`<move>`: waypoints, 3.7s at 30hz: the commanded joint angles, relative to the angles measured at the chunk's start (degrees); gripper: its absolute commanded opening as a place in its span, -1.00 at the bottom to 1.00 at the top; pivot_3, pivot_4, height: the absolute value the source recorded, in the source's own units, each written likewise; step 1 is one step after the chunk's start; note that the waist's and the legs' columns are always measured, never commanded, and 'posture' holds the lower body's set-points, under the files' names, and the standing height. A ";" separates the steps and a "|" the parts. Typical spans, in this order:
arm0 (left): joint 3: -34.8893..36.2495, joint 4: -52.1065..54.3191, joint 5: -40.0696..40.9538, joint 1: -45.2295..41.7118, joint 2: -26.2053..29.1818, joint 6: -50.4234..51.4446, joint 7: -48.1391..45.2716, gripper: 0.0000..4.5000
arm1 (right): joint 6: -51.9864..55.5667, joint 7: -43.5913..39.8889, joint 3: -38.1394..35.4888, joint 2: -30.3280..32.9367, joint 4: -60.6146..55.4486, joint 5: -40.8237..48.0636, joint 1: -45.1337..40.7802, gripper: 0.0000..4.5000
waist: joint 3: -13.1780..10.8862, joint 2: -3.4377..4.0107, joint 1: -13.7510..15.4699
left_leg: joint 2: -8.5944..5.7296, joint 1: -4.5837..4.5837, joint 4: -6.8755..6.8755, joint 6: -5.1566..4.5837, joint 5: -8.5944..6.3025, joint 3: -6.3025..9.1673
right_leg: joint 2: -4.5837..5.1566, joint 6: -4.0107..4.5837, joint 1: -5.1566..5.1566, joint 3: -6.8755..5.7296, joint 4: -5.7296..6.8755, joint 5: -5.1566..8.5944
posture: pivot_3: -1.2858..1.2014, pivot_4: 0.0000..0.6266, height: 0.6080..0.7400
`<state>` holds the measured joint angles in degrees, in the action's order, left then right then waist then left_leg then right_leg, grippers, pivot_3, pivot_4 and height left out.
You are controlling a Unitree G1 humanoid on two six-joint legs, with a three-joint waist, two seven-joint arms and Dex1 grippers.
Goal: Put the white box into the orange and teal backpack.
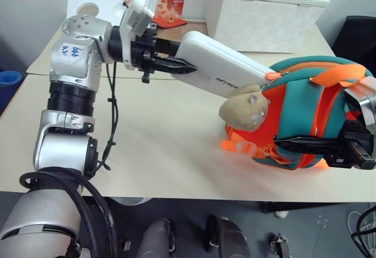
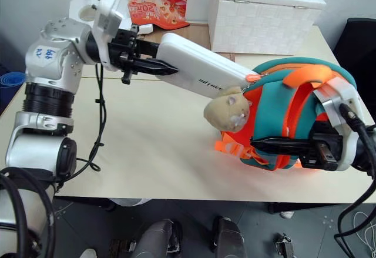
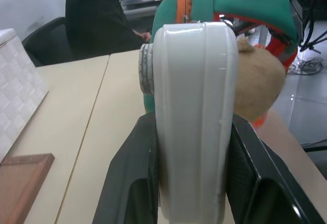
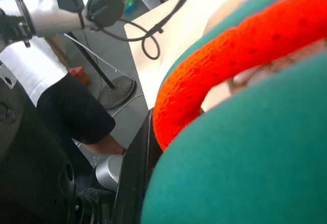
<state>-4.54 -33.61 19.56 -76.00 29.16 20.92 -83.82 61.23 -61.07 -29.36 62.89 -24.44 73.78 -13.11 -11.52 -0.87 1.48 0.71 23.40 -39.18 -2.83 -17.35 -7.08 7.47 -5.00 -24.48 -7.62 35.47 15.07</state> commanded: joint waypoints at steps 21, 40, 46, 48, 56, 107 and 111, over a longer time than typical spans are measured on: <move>-3.28 -8.10 -5.53 2.24 -23.21 -5.14 10.92 -0.05 | -5.58 8.15 3.90 -5.95 -4.88 -0.63 -0.36 -1.00 | 0.00 0.00 -0.30 | -0.05 0.02 -0.05 -0.12 -0.01 0.00 | 0.09 -0.14 0.03 0.01 -0.13 -0.09 | 0.03 -0.52 1.00; 4.24 36.56 12.57 18.29 0.26 29.35 13.25 0.99 | -7.27 14.07 3.06 -9.00 -8.54 0.90 5.42 -1.00 | 0.01 0.02 0.04 | -0.06 -0.19 -0.11 -0.06 -0.01 0.21 | 0.09 -0.14 0.32 0.43 -0.05 -0.08 | 0.03 -0.52 1.00; -3.38 38.01 6.87 19.87 -8.95 28.23 27.81 0.99 | -6.36 15.55 2.25 -8.33 -7.25 3.57 5.56 -1.00 | 0.01 0.02 0.03 | -0.04 -0.24 -0.11 -0.04 0.01 0.23 | 0.04 -0.15 0.37 0.42 -0.05 -0.10 | 0.03 -0.52 1.00; -3.96 37.92 6.13 19.88 -11.95 27.47 31.44 0.99 | -5.92 15.80 1.68 -8.10 -7.72 4.64 6.51 -1.00 | 0.01 0.01 0.05 | -0.05 -0.24 -0.10 -0.04 0.00 0.22 | 0.04 -0.15 0.37 0.42 -0.07 -0.10 | 0.03 -0.52 1.00; 1.81 38.91 17.11 20.19 -15.40 37.99 33.33 0.91 | -6.02 18.85 0.52 -7.47 -7.70 8.01 7.99 -1.00 | 0.01 0.02 -0.07 | 0.01 -0.25 -0.09 -0.05 0.00 0.22 | 0.09 -0.15 0.37 0.42 -0.11 -0.10 | 0.03 -0.52 1.00; -5.21 17.87 -5.37 26.00 2.08 4.36 15.48 -0.28 | -8.62 9.61 -2.96 -4.74 4.73 -4.20 6.42 0.15 | 0.09 0.10 -0.14 | -0.02 -0.14 -0.04 -0.20 -0.09 0.15 | 0.13 -0.24 0.35 0.22 -0.42 -0.26 | 0.03 -0.52 1.00; -0.40 20.51 -0.04 26.05 7.56 10.60 11.37 0.30 | -8.53 2.54 -6.58 0.84 10.19 -8.00 8.69 0.78 | 0.09 0.10 -0.14 | -0.02 -0.15 -0.04 -0.20 -0.09 0.11 | 0.07 -0.24 0.35 0.15 -0.43 -0.26 | 0.03 -0.52 1.00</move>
<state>-8.16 -15.64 16.67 -49.60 34.86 29.53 -70.37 53.06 -55.06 -32.49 61.62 -15.74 67.41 -5.14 -11.43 -0.77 1.35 0.69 23.24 -39.22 -3.03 -17.44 -6.97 7.54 -5.24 -24.13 -7.47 35.04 14.81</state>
